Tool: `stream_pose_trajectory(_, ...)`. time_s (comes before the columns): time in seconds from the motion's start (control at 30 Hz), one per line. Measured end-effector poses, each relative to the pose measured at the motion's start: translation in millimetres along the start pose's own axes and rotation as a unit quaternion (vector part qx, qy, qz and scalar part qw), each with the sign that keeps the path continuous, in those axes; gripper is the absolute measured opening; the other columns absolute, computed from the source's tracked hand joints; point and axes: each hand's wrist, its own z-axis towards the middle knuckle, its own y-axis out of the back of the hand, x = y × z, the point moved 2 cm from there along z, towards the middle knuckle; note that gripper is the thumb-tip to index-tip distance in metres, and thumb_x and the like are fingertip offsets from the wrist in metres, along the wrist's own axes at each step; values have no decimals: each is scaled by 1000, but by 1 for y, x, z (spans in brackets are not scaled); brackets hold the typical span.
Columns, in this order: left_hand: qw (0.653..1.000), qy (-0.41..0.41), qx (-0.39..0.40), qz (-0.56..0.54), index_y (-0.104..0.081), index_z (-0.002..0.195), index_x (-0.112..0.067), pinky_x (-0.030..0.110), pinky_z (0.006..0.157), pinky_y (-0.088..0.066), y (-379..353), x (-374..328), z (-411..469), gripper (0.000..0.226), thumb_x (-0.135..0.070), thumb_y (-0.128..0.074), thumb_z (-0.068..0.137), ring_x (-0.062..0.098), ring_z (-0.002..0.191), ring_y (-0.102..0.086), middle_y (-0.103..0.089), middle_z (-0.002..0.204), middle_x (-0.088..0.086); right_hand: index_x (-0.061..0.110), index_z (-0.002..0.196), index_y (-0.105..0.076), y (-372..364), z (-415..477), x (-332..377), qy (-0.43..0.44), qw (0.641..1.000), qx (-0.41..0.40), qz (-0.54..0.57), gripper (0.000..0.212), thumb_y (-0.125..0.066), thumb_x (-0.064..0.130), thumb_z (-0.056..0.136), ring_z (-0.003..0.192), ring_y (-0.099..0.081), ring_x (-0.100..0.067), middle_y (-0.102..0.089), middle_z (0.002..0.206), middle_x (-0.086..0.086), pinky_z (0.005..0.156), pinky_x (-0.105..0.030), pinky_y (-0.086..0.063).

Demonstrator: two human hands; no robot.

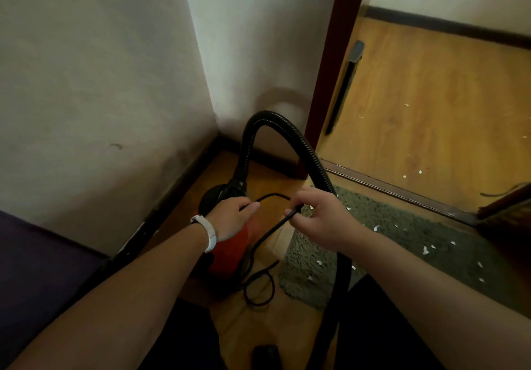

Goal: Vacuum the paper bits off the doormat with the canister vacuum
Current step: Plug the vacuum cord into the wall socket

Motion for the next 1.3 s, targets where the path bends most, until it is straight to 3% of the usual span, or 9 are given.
stream_pose_trajectory(0.17,998,-22,-63,11,-64,74,-24,38,57,-41,24,4,-29,37,-44,-47,99,22,60,-56,-59,64,1,25,87,-63,1,2,-3,-25,989,113,-89,10,-70,18,88,101,-60,-12,-64,105,7,92,-38,-50)
stream_pose_trajectory(0.27,993,-46,-107,16,-68,76,-23,44,69,-49,43,1,-46,34,-41,-50,98,19,73,-63,-67,75,3,26,113,-63,0,11,15,-26,967,208,-144,38,-63,1,83,116,-53,-14,-59,121,6,99,-34,-47)
stream_pose_trajectory(0.43,983,-50,-164,63,-69,79,-20,16,52,-37,72,-1,-76,33,-39,-50,99,1,58,-57,-57,57,-8,36,124,-58,-4,24,54,-48,946,305,-98,50,-62,4,86,124,-46,-8,-52,129,14,101,-28,-39)
stream_pose_trajectory(0.63,980,-101,-121,123,-67,80,-22,18,50,-35,70,-24,-112,35,-44,-47,99,6,54,-51,-55,59,-4,31,136,-49,-27,30,92,9,985,164,-61,49,-67,29,90,116,-51,-8,-48,129,12,93,-21,-42)
stream_pose_trajectory(0.73,978,-126,-124,114,-67,83,-23,19,49,-32,70,-38,-123,34,-45,-46,98,6,52,-47,-54,60,-5,28,101,-61,-36,24,104,30,981,174,-77,7,-56,32,98,80,-58,-11,-62,92,5,64,-21,-43)
stream_pose_trajectory(0.87,986,-119,-105,43,-67,77,-16,16,47,-34,81,-36,-136,37,-41,-50,98,4,44,-44,-50,49,-12,23,69,-56,-29,15,108,9,990,140,15,26,-58,21,95,47,-45,-2,-51,59,9,47,-18,-36)
stream_pose_trajectory(1.07,986,-73,-151,-7,-47,60,-14,18,52,-31,97,11,-150,60,-67,-45,90,9,44,-38,-39,49,-6,12,64,-56,6,15,89,-30,999,7,30,24,-61,13,88,43,-41,-6,-46,52,6,45,-24,-36)
stream_pose_trajectory(1.17,984,-45,-170,9,-58,67,-16,36,55,-42,106,32,-152,64,-75,-42,83,32,56,-55,-55,63,15,6,71,-60,14,12,73,-30,999,16,-30,19,-62,15,88,48,-44,-11,-49,56,1,48,-25,-36)
stream_pose_trajectory(1.3,973,-38,-208,88,-61,71,-22,42,57,-49,109,20,-154,47,-62,-46,89,27,59,-59,-62,65,11,11,74,-60,9,10,70,-24,994,61,-87,17,-62,18,90,51,-46,-10,-51,60,3,50,-21,-36)
